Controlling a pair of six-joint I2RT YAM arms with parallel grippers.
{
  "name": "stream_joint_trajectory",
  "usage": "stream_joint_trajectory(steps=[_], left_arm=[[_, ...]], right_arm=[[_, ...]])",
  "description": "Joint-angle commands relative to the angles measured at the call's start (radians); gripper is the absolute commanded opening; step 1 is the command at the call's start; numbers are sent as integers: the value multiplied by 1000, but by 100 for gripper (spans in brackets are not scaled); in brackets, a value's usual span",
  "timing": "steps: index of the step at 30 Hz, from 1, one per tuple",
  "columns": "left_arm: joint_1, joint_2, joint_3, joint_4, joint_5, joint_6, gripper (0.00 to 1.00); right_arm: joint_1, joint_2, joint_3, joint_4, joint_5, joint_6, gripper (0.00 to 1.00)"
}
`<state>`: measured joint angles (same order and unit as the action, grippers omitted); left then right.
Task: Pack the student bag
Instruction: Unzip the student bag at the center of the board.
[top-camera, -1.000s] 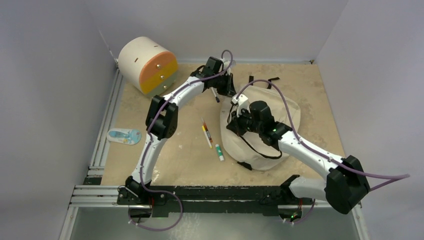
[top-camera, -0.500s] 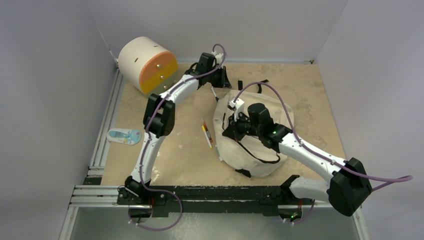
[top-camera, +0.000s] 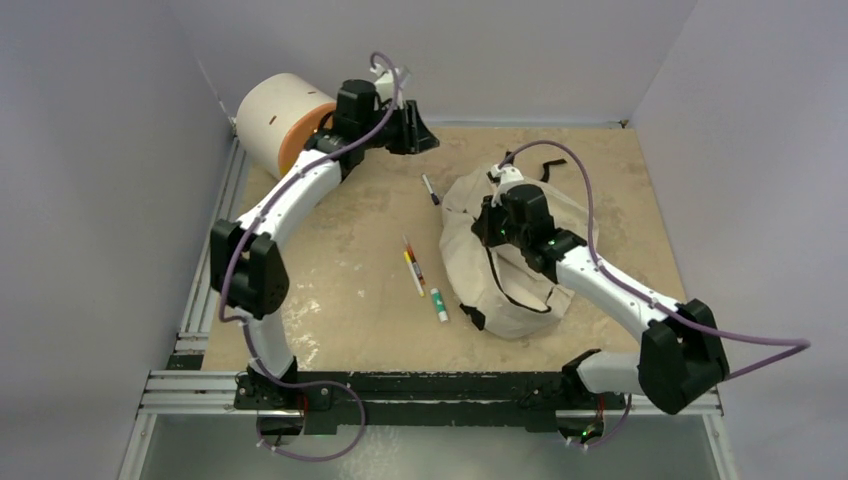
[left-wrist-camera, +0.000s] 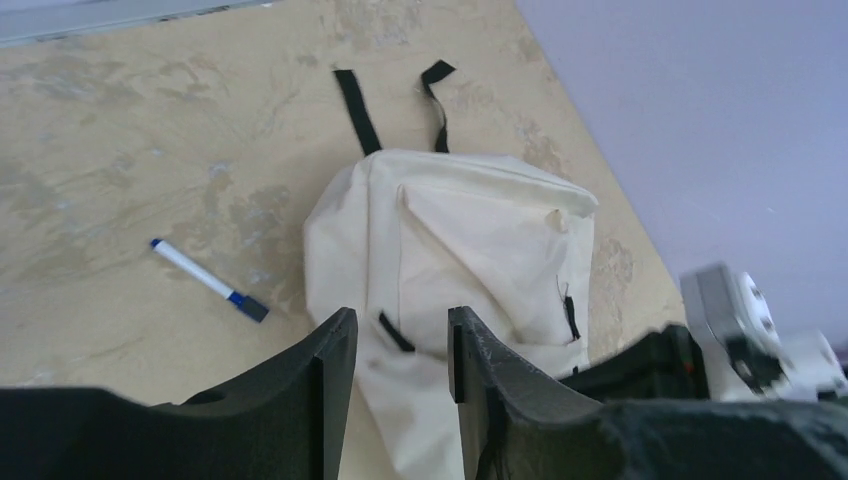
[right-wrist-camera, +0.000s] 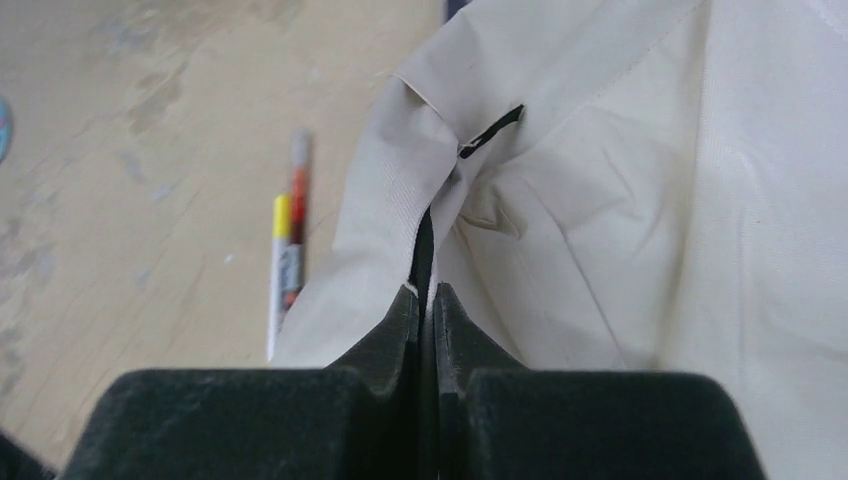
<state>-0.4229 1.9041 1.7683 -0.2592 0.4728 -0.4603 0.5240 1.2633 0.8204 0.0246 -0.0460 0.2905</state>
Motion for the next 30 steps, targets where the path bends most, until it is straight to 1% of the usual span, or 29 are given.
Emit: stream_joint_trajectory(steps=[1,4,6,9,12,13,15,17,19,21,22,23,24,26,30], left_arm=[[26,-125,-140,45,-25,7,38],[27,-184,-225,49,-29,3,39],[27,-214,-278,57,-23,-9,39],[27,-254,-350,67,-2,-26,39],[27,-285,-399,68,3,-35,39],[27,-295,-413,70,1,-39,40],[27,-311,-420,68,1,-38,40],[27,-325,-416,62,-10,-31,40],[25,-336,-413,61,-12,-27,40],[9,-343,-408,62,-17,-26,40],[-9,-345,-402,64,-31,-19,40],[-41,-343,-393,62,-59,-5,40],[-78,-336,-378,57,-97,15,40],[-156,-306,-338,42,-153,48,41],[-247,-218,-257,41,-155,46,41]], right_arm=[[-40,71,109,-10,149,-60,8],[-41,104,121,-23,252,-69,18],[-41,113,126,-23,266,-70,25],[-41,100,120,12,158,-56,37],[-40,62,110,76,1,-14,45],[-41,49,113,87,-31,8,47],[-41,27,124,78,-34,44,50],[-40,5,137,43,26,88,52],[-42,-17,150,-18,150,133,53],[-44,-50,127,-79,310,206,52],[-51,-74,106,-93,376,270,54],[-62,-98,78,-101,428,319,58],[-79,-122,46,-100,456,349,60],[-154,-158,-7,-85,430,381,61],[-398,-186,-84,-57,297,439,61]])
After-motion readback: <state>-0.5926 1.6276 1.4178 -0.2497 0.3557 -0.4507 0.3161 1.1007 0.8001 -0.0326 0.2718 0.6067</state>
